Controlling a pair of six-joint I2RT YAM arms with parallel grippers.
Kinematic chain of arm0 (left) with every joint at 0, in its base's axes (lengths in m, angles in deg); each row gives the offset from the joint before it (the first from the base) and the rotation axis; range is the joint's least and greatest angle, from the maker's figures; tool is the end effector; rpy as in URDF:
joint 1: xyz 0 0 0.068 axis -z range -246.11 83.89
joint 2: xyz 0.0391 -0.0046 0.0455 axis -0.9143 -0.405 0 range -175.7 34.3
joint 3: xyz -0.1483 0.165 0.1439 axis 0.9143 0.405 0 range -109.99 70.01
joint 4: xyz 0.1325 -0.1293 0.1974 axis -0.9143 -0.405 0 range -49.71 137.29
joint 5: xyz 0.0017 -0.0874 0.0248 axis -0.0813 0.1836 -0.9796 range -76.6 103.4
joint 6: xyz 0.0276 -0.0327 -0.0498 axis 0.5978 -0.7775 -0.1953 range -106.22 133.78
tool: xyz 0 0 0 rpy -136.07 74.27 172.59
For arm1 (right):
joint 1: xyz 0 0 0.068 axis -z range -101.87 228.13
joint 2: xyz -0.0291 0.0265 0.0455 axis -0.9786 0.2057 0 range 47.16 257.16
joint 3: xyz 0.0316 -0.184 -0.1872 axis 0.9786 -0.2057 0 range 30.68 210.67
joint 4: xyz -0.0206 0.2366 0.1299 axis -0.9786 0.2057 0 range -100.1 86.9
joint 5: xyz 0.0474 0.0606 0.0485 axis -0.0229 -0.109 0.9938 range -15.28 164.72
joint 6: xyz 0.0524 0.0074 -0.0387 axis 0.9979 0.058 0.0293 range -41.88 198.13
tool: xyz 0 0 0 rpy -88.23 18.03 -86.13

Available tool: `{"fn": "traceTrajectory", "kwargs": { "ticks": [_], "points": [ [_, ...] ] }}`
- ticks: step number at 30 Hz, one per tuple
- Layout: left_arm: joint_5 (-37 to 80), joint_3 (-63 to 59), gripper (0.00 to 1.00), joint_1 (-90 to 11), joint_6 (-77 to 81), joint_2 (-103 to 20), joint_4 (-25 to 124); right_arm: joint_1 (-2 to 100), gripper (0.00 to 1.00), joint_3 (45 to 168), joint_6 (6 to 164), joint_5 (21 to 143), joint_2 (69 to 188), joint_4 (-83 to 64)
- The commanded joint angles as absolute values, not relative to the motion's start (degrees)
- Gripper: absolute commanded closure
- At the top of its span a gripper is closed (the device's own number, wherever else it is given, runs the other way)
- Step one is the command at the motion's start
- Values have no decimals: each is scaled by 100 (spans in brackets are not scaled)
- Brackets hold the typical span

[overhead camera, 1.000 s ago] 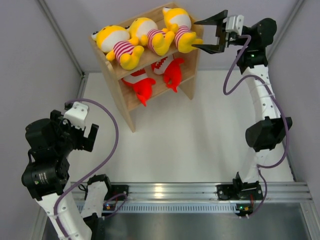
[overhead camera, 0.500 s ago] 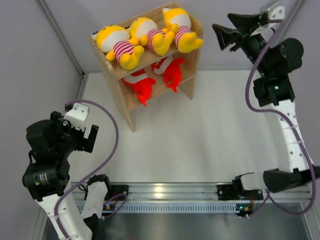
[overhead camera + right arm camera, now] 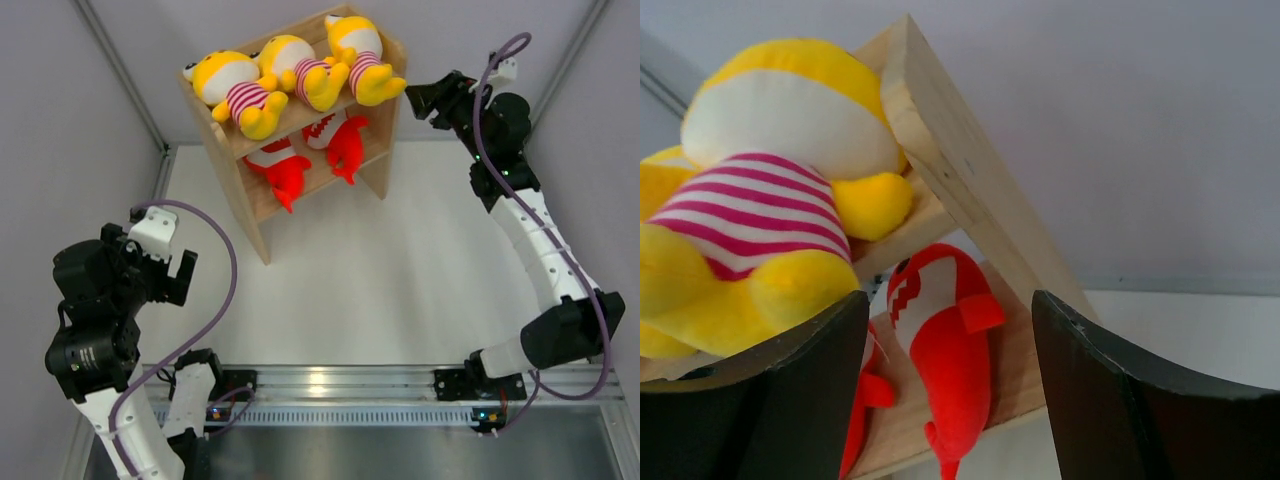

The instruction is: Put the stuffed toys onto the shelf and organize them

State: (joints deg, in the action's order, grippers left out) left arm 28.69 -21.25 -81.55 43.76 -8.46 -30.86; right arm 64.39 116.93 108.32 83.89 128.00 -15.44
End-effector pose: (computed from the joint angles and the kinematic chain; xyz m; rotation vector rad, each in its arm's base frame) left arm 0.0654 0.0040 0.4561 0.4218 2.0314 0.2083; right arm 0.3381 0.0912 0.4727 0.0669 1.4249 0.7471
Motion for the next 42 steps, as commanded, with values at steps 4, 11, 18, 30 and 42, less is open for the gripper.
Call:
{"fn": "traceTrajectory", "kwargs": {
  "ticks": [4, 11, 18, 30, 42],
  "points": [
    [2808, -2052, 1, -8193, 4358, -789, -3119, 6293, 34, 11813, 11697, 9115, 13118, -2583],
    [2773, -1955, 2, -8193, 4384, -780, -3119, 6231, 35, 11286, 11496, 8571, 12750, -2496],
    [2843, -2008, 1, -8193, 4375, -824, -3119, 6231, 35, 11145, 11267, 8605, 12530, -2258],
    [2878, -2016, 1, -8184, 4375, -824, -3128, 5906, 35, 11320, 11091, 9141, 12486, -2363],
    [2835, -1972, 2, -8184, 4419, -789, -3128, 5897, 72, 11961, 11083, 9194, 13110, -2733]
  ]
}}
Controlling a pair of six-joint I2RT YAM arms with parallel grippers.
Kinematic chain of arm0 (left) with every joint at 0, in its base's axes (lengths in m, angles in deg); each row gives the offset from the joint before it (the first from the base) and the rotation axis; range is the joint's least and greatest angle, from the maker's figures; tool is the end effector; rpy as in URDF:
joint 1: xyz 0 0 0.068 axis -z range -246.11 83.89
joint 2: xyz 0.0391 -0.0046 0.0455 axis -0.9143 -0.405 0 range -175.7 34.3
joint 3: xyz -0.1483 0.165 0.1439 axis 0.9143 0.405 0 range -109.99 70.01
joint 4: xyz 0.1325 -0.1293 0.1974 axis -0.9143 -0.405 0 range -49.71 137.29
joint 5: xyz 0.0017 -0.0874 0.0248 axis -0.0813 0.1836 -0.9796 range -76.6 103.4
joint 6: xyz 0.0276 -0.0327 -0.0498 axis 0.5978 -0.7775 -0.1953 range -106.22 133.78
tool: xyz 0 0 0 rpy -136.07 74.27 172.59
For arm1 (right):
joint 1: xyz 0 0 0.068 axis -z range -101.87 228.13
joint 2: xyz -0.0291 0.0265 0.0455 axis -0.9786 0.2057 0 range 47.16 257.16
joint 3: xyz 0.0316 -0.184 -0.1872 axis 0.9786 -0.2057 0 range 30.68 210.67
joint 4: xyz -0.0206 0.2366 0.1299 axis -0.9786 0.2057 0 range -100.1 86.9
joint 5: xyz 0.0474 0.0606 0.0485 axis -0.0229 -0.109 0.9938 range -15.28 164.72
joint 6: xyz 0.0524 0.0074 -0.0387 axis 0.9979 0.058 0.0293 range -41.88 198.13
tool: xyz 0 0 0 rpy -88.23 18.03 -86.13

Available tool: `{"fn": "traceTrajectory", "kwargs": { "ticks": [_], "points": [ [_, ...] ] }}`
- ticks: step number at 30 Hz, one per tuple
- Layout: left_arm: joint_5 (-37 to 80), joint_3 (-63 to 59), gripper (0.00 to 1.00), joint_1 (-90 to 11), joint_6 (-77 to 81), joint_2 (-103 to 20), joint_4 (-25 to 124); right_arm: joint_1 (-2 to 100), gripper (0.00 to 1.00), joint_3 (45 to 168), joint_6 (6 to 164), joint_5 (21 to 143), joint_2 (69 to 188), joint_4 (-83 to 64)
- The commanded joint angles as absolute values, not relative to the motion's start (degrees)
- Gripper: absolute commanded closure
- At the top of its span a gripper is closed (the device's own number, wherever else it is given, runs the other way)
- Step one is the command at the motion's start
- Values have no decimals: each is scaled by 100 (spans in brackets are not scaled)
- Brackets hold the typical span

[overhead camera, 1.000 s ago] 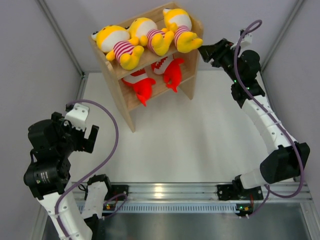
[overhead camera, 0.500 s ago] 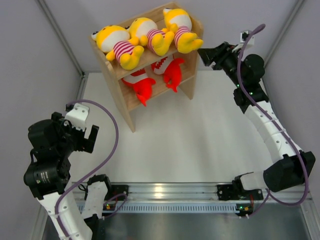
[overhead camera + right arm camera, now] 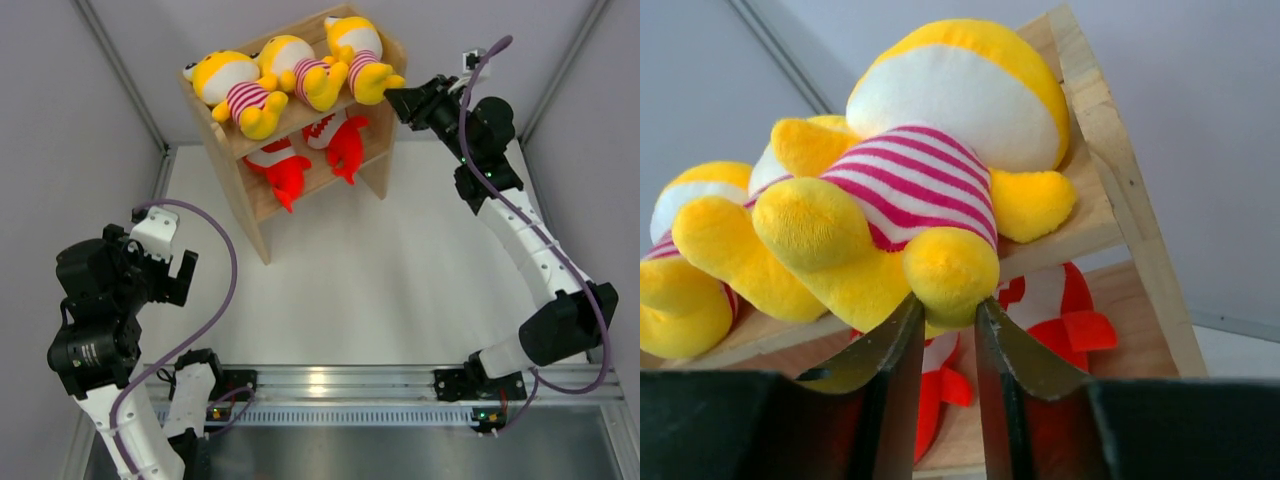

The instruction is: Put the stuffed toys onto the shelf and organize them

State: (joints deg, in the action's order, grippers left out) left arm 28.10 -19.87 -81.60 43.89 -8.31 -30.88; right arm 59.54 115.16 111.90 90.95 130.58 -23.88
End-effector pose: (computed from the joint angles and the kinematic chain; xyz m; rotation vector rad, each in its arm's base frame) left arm 0.0683 0.0054 0.4505 0.4179 2.0554 0.2109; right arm 0.3402 0.1297 0.4636 -0.0704 1.3842 0.9557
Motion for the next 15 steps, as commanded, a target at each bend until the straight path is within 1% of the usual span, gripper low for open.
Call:
{"fn": "traceTrajectory", "kwargs": {
  "ticks": [1, 3, 7, 8, 9, 11, 12, 15],
  "points": [
    [2843, -1972, 1, -8184, 4419, -789, -3128, 5897, 76, 12119, 11012, 9160, 13188, -2663],
    [2852, -1972, 2, -8184, 4410, -789, -3128, 5897, 85, 12321, 10688, 9177, 13303, -2610],
    [2826, -1972, 1, -8184, 4428, -780, -3128, 5906, 90, 13322, 9608, 9747, 13969, -1794],
    [2817, -1955, 1, -8176, 4428, -780, -3128, 5906, 91, 13742, 9066, 9739, 14050, -1566],
    [2808, -1946, 2, -8176, 4436, -780, -3128, 5897, 93, 13903, 8817, 9704, 14129, -1189],
    [2817, -1929, 1, -8175, 4437, -771, -3137, 5906, 94, 14323, 8151, 9678, 14322, -958],
    [2817, -1937, 2, -8176, 4437, -780, -3128, 5897, 94, 14492, 7964, 9695, 14410, -565],
    [2826, -1963, 1, -8175, 4436, -780, -3137, 5906, 93, 15169, 7356, 9722, 14788, -97]
  ]
}}
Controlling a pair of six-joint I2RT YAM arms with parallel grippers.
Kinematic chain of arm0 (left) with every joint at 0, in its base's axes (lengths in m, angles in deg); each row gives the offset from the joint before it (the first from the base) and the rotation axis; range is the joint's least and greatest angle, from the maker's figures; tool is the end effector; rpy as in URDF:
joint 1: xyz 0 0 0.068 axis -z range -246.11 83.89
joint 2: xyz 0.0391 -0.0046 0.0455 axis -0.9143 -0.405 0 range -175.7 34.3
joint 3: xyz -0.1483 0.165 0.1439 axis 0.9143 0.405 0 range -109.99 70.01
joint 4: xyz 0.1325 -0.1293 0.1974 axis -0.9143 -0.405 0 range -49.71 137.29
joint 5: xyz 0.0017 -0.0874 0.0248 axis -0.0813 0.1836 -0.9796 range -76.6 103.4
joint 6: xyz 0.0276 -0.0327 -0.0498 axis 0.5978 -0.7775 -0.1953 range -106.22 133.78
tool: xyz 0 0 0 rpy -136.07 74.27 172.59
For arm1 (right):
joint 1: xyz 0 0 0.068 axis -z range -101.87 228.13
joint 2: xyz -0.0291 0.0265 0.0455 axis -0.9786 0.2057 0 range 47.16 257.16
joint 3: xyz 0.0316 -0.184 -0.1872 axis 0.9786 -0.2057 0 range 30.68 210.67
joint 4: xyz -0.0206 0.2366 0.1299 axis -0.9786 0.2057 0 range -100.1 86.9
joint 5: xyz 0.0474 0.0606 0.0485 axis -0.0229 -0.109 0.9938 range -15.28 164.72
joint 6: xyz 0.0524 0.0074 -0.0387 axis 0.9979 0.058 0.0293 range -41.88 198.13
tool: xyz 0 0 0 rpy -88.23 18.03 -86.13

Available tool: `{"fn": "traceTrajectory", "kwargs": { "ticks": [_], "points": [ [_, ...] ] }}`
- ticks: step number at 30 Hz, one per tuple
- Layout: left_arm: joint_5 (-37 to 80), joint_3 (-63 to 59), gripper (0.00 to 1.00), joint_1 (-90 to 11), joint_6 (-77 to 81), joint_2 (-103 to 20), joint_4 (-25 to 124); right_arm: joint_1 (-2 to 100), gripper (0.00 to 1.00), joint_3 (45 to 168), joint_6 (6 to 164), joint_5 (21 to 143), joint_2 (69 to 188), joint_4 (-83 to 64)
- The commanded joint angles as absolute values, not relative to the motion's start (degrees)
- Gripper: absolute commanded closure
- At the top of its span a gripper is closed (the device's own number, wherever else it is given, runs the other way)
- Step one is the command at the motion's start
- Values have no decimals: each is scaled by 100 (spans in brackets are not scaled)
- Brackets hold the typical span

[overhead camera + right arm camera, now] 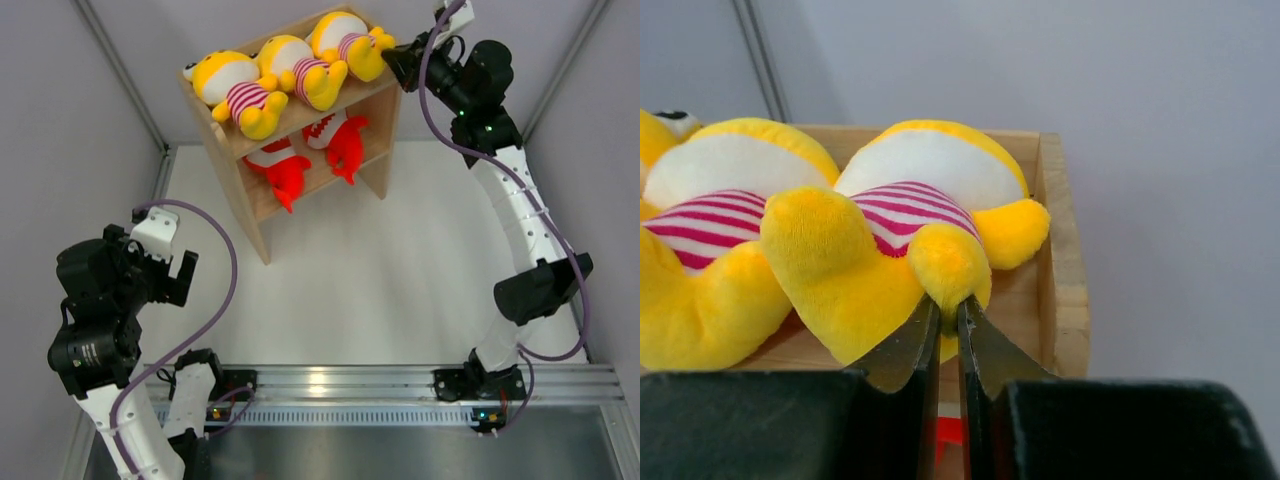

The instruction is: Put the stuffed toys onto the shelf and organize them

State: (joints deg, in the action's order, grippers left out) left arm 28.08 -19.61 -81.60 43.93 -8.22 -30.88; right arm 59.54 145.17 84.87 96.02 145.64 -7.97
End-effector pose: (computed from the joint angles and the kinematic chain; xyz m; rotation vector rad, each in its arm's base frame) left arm 0.0685 0.0055 0.4495 0.4184 2.0582 0.2104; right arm 0.3773 0.1468 0.5234 -0.4565 1.2938 0.6183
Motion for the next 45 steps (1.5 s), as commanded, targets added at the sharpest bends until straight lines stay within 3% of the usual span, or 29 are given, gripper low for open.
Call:
{"fn": "traceTrajectory", "kwargs": {
  "ticks": [1, 8, 11, 14, 20, 21, 22, 29, 33, 39, 45],
  "points": [
    [2808, -1972, 2, -8176, 4437, -771, -3128, 5923, 92, 15335, 7329, 9661, 14928, 61],
    [2799, -1981, 1, -8176, 4428, -780, -3128, 6003, 86, 15232, 7312, 9537, 15087, 167],
    [2799, -1990, 1, -8176, 4428, -771, -3137, 6011, 71, 15223, 7285, 9511, 15061, 317],
    [2817, -1973, 1, -8176, 4428, -762, -3128, 6003, 43, 15056, 7285, 9485, 14825, 274],
    [2834, -1893, 2, -8176, 4436, -710, -3128, 6038, 18, 14661, 7382, 9256, 14174, 168],
    [2826, -1841, 1, -8176, 4437, -701, -3128, 6055, 3, 14582, 7382, 9221, 14060, 159],
    [2800, -1814, 2, -8176, 4428, -692, -3128, 6081, 0, 14407, 7382, 9099, 13859, 150],
    [2519, -1402, 2, -8167, 4445, -639, -3067, 6327, 1, 13405, 7443, 8536, 12927, 151],
    [2009, -875, 1, -8176, 4341, -525, -2751, 6530, 1, 12474, 7829, 7564, 12164, -156],
    [903, 487, 1, -8176, 4129, -314, -1900, 7214, 0, 10058, 8892, 5648, 11301, -868],
    [944, 1657, 2, -8176, 3919, -121, -1275, 7163, 1, 7388, 9342, 4801, 10326, -2185]
  ]
}}
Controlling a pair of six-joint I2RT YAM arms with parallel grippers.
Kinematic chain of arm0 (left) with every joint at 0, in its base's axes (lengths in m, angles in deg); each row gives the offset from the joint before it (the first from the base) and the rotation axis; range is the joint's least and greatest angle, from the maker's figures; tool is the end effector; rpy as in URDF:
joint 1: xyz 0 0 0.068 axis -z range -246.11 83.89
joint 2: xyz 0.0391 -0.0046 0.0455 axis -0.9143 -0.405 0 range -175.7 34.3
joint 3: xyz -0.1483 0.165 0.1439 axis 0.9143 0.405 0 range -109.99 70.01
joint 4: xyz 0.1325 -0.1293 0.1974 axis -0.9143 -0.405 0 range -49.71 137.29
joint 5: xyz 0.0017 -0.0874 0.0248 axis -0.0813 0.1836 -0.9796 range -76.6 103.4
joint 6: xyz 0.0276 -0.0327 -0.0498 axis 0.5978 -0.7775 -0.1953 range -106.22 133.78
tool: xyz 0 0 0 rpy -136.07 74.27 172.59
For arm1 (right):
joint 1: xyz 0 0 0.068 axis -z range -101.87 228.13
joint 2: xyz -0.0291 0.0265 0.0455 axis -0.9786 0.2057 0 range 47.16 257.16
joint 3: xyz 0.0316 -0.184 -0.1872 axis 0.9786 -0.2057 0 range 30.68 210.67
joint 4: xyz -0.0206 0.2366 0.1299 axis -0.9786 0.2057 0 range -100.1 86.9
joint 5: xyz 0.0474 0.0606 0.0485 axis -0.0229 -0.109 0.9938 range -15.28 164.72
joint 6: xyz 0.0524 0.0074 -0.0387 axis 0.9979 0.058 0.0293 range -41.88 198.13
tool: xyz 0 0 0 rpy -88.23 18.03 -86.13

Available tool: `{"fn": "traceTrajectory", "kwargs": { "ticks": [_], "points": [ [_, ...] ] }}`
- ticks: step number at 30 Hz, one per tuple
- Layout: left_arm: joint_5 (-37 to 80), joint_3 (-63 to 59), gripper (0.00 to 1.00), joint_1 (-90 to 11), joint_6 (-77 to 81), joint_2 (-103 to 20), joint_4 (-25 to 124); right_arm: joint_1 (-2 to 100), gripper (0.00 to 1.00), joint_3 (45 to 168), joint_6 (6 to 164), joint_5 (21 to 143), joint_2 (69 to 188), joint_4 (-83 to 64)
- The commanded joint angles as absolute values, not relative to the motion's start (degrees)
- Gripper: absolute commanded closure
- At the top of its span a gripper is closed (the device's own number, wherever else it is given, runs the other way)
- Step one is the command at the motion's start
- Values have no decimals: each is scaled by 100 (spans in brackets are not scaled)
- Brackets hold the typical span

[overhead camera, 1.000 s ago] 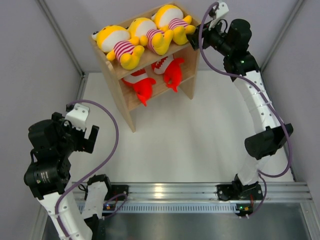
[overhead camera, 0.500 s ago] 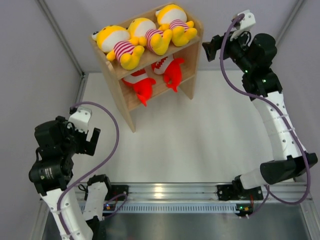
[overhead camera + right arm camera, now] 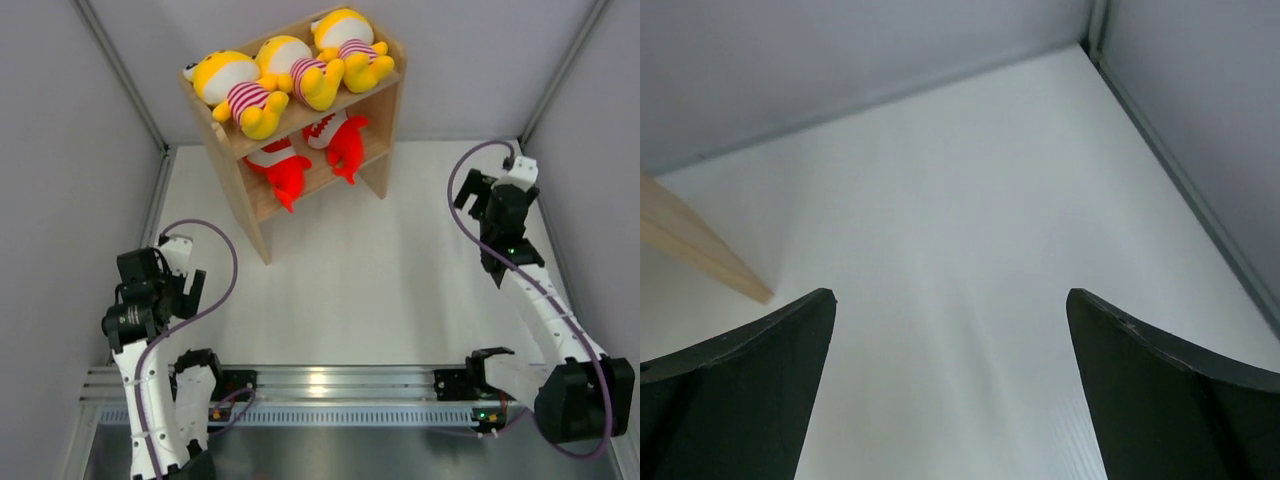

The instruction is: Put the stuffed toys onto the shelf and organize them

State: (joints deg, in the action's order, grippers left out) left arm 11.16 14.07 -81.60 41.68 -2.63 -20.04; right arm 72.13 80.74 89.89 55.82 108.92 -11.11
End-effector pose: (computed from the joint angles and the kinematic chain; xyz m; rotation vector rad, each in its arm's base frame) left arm 0.1158 0.0343 0.3128 0.2468 2.4389 0.3896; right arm 0.2818 0.0129 0.3228 0.3255 1.7169 -0.0631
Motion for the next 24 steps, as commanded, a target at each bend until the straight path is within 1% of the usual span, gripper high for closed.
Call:
{"fn": "traceTrajectory", "kwargs": {
  "ticks": [1, 4, 7, 8, 10, 13, 24],
  "points": [
    [1023, 1753, 1, -8184, 3892, -77, -1082, 7128, 1, 7192, 9307, 4704, 10211, -2283],
    [980, 2166, 1, -8176, 3734, 90, -591, 6979, 0, 6663, 9219, 4203, 9938, -2538],
    [1015, 2466, 2, -8184, 3523, 275, -351, 6943, 0, 6495, 9070, 4001, 9920, -2470],
    [1206, 2501, 2, -8184, 3470, 310, -333, 6926, 1, 6513, 9130, 3957, 9920, -2364],
    [1314, 2606, 1, -8219, 3531, 363, -351, 6882, 1, 6487, 9358, 4017, 9850, -2319],
    [1261, 2685, 1, -8246, 3478, 459, -316, 6785, 1, 6337, 9316, 4167, 9805, -2653],
    [1314, 2782, 1, -8272, 3593, 486, -307, 6741, 0, 6293, 9359, 4280, 9955, -2750]
  ]
}}
